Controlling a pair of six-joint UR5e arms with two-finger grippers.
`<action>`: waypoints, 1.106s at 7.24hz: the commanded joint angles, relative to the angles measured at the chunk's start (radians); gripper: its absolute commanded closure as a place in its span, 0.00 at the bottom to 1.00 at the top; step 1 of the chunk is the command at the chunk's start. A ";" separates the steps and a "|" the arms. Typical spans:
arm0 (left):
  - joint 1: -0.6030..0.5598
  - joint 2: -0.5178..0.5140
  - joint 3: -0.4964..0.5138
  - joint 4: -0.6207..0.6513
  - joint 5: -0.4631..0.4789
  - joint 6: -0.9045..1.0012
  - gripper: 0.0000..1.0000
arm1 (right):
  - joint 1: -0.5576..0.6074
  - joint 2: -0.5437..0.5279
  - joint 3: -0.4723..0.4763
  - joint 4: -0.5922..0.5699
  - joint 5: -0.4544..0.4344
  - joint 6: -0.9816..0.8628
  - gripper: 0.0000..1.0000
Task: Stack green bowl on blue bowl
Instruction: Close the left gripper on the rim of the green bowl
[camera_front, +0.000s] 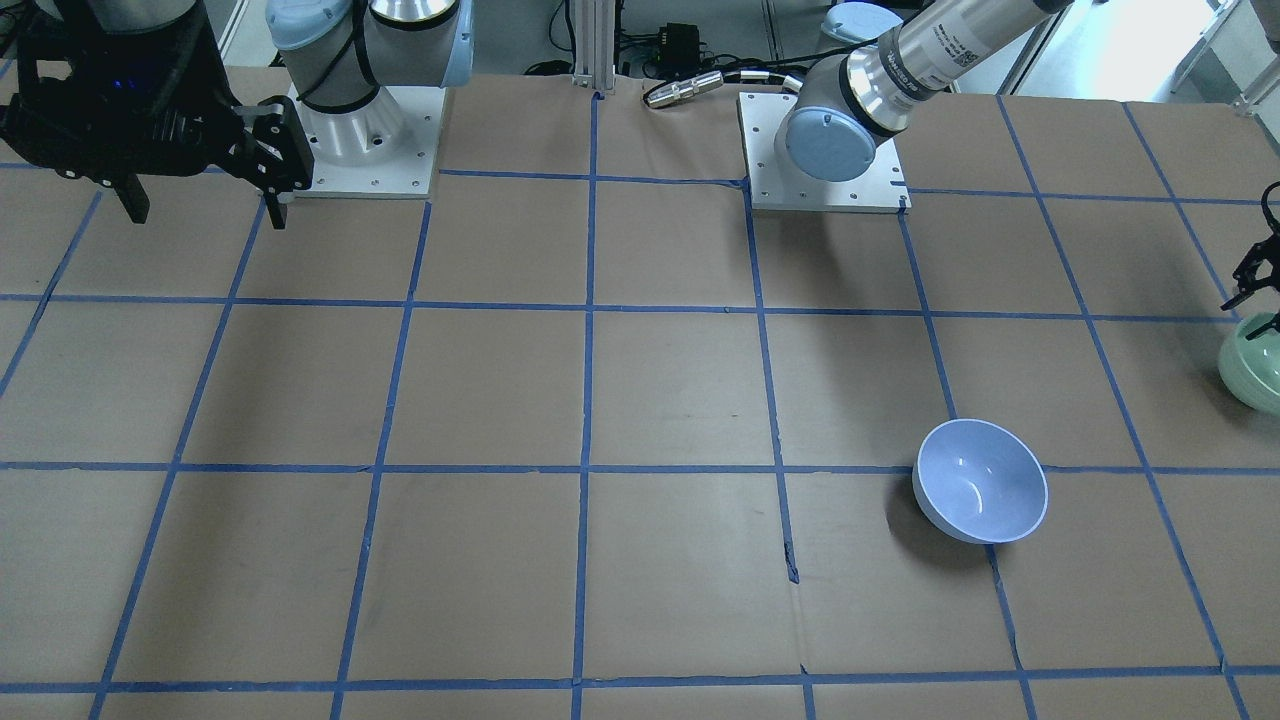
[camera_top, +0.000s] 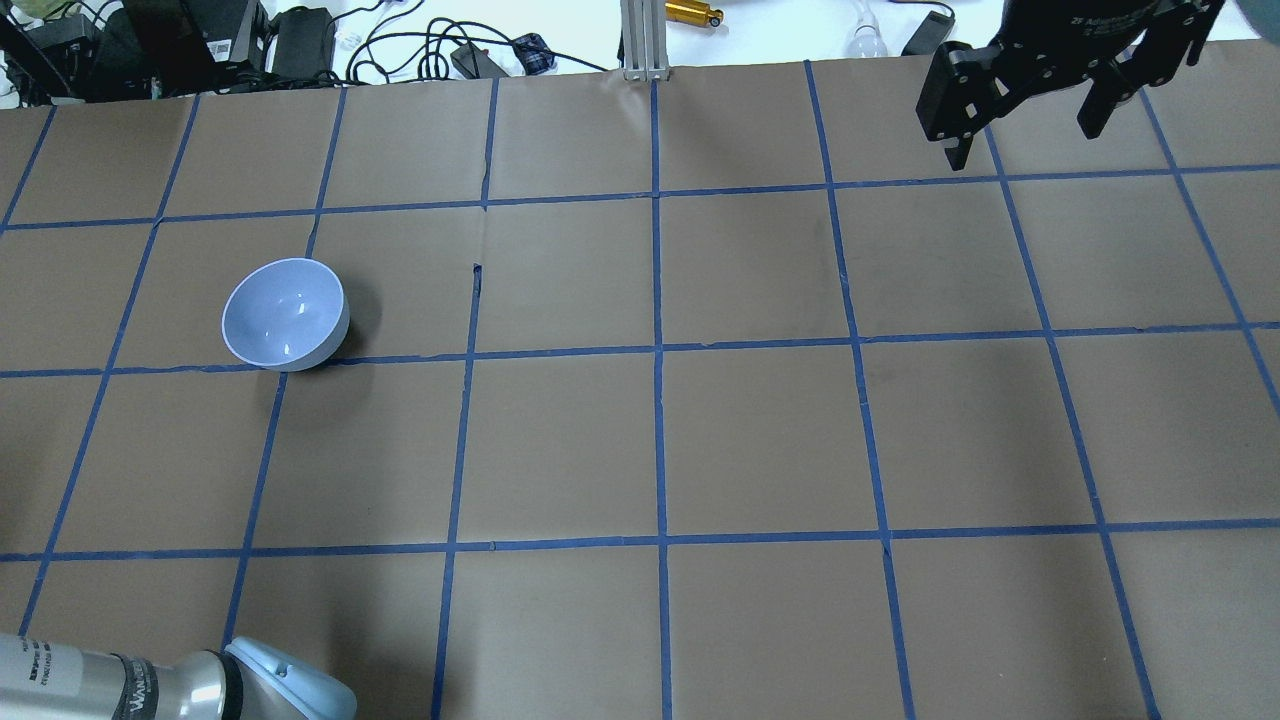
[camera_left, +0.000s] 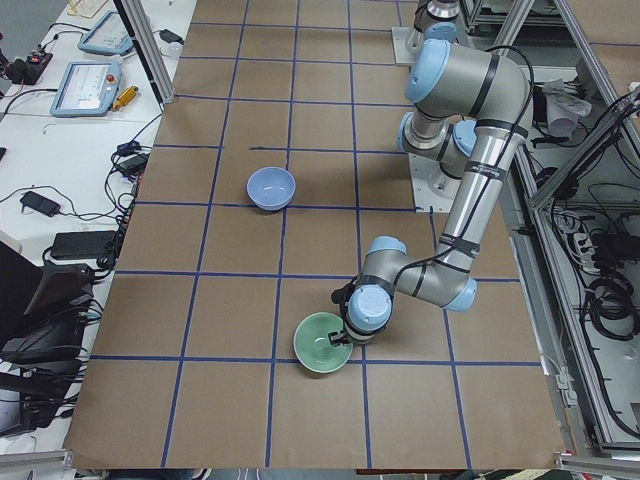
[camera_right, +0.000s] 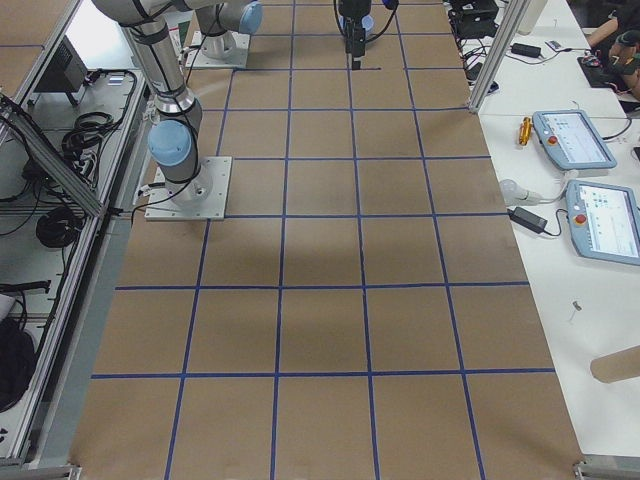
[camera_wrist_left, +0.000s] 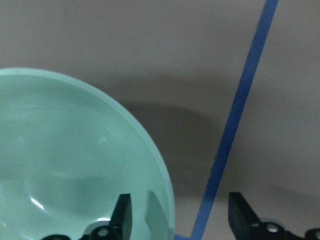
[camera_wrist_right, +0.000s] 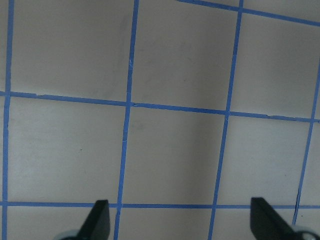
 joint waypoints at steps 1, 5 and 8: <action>-0.001 0.001 0.000 0.010 -0.001 0.011 0.72 | 0.001 0.000 0.000 0.000 0.000 0.000 0.00; -0.001 0.002 0.000 0.010 -0.004 0.014 1.00 | 0.001 0.000 0.000 0.000 0.000 0.000 0.00; -0.001 0.001 0.000 0.010 -0.005 0.015 1.00 | 0.001 0.000 0.000 0.000 0.000 0.000 0.00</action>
